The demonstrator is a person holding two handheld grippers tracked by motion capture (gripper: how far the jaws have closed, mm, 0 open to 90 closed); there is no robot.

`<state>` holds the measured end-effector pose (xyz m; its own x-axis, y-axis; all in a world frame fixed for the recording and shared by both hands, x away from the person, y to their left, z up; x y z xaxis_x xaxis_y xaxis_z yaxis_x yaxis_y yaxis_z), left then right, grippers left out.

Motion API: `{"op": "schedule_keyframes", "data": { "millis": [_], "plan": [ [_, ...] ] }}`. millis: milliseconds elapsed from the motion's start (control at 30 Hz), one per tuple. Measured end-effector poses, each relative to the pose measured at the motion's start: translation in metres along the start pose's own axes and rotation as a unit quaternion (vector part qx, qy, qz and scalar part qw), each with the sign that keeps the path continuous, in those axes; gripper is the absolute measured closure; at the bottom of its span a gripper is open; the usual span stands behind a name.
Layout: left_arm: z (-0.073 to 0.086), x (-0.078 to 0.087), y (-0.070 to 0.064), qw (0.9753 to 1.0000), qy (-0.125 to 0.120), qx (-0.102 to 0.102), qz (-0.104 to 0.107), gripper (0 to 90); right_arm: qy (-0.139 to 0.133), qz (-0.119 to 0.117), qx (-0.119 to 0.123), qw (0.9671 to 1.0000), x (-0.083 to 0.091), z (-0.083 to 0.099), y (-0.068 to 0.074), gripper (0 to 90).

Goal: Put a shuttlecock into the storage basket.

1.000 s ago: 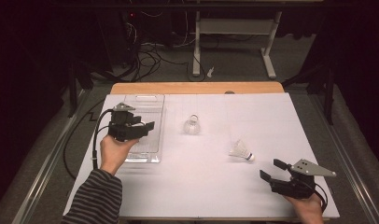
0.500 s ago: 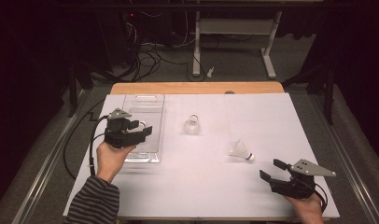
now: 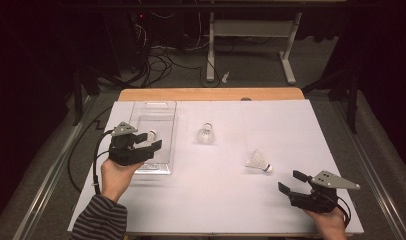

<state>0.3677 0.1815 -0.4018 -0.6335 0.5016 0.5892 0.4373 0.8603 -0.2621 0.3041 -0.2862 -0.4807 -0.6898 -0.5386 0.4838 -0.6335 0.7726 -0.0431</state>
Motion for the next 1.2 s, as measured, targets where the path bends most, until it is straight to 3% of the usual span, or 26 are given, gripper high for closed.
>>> {"op": "schedule_keyframes", "data": {
  "millis": [533, 1200],
  "plan": [
    [0.015, 0.006, -0.005, 0.9999, -0.006, -0.003, 0.008, 38.8, -0.001, 0.001, -0.002, 1.0000, 0.000, 0.000, 0.000, 28.0],
    [0.026, 0.013, -0.005, 0.9999, -0.011, -0.005, 0.003, 38.1, 0.000, 0.001, -0.002, 1.0000, 0.000, 0.000, 0.000, 28.0]
  ]
}}
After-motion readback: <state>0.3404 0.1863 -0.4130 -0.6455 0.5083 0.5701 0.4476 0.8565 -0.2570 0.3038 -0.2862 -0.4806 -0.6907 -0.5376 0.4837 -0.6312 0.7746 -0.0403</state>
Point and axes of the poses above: each handheld gripper's, and its own axes: x roughly backward along the jaws, z roughly out of its underside, y roughly to its left, the point moved 5 cm from there along -x, roughly forward along the jaws, and after that the axes turned 8 degrees about x, right-handed, at the moved point
